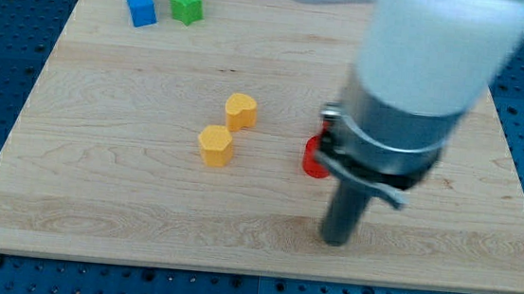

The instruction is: Place your arm close to the red circle

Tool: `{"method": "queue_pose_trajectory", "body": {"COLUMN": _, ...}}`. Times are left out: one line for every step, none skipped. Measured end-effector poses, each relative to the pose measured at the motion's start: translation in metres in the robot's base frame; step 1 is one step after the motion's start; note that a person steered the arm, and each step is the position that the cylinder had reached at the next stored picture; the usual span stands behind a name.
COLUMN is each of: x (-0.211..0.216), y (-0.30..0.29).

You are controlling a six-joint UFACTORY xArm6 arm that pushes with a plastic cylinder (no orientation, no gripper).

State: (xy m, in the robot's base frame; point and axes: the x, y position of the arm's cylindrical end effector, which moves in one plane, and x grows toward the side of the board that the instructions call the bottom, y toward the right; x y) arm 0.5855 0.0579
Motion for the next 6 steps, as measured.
{"method": "queue_pose_trajectory", "body": {"x": -0.014, "y": -0.013}}
{"method": "queue_pose_trajectory", "body": {"x": -0.015, "y": -0.014}}
{"method": "queue_pose_trajectory", "body": {"x": -0.035, "y": -0.024}}
{"method": "queue_pose_trajectory", "body": {"x": -0.037, "y": -0.031}}
{"method": "queue_pose_trajectory", "body": {"x": -0.045, "y": -0.031}}
{"method": "queue_pose_trajectory", "body": {"x": -0.062, "y": -0.036}}
